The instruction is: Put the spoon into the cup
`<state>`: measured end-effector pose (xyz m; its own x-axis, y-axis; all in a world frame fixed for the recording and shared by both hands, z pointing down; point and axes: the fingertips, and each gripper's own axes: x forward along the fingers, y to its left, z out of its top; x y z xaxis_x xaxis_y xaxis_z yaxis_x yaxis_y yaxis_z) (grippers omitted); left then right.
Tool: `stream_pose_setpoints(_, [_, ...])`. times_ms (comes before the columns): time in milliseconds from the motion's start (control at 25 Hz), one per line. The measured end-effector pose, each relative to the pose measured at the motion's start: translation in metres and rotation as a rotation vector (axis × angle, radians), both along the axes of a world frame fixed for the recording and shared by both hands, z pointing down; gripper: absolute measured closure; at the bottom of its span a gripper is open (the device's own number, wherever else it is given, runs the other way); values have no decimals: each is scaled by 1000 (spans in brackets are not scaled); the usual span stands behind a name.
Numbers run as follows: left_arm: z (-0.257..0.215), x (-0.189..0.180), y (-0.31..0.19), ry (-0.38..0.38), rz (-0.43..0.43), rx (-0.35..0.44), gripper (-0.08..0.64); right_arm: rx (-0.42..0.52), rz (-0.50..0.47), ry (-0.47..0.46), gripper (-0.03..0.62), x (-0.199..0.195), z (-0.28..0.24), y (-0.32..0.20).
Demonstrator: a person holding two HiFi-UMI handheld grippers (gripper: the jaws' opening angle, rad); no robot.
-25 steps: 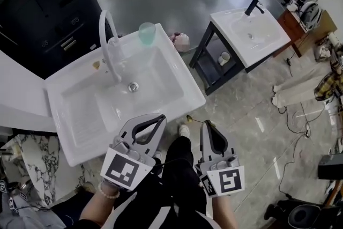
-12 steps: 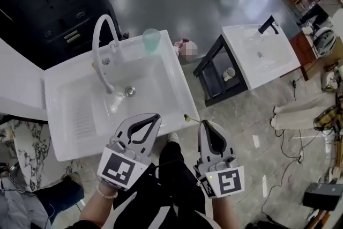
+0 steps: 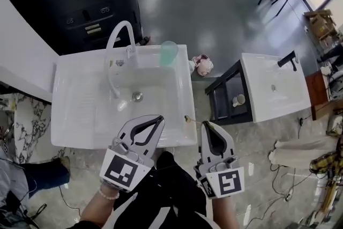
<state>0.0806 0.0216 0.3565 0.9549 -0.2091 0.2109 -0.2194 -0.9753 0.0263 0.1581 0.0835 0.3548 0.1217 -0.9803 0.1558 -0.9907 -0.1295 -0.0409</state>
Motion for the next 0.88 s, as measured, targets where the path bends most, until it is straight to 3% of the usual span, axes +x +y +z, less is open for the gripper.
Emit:
stream_pose_setpoints(480, [-8,-4,-15,10,-268,10,563,15,-250,8,584,17,-5,-40])
stream_pose_setpoints(880, [-9,-5,-6,-14,-356,17,563,16,-367,-5,584,13,-2,-51])
